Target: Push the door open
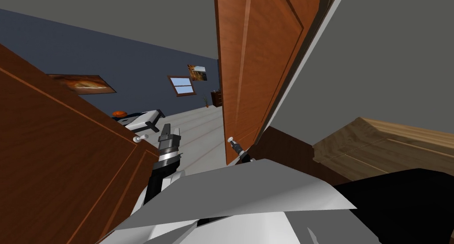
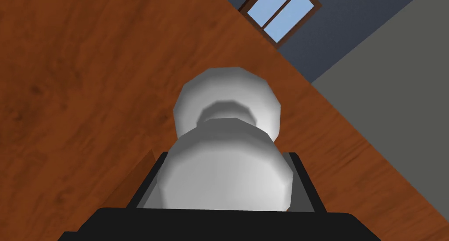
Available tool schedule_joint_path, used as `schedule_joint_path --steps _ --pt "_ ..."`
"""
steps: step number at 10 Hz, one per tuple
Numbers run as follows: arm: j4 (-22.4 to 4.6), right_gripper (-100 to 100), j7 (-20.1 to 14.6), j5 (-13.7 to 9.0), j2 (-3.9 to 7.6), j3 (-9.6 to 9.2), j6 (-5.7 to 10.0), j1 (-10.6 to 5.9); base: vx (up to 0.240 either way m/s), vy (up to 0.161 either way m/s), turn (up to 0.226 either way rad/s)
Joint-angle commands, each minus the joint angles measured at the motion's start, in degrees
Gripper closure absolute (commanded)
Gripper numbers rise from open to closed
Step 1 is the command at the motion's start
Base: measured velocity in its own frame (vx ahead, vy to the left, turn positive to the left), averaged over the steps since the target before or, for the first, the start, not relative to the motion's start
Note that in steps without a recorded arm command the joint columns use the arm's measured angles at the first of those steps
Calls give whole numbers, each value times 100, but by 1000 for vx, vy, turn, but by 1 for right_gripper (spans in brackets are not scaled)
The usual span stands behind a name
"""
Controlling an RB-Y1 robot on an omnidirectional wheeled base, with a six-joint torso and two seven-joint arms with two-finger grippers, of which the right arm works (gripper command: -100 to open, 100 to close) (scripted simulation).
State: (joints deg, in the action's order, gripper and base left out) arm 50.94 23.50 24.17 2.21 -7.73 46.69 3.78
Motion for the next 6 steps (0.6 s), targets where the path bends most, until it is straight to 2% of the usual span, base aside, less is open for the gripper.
schedule_joint_path --steps 1,2,4,5,6 --pt "-22 100 -286 -132 63 13 -14 -54 42 15 -53" --pt "-22 100 -308 -132 63 13 -14 -54 41 22 -37" --pt "-79 100 -677 -318 96 -73 -21 -111 61 39 -62" --pt "-79 100 -782 -318 96 -73 -21 -111 43 29 -30" --pt "-108 100 -994 -411 112 -116 -25 -139 37 22 -38"
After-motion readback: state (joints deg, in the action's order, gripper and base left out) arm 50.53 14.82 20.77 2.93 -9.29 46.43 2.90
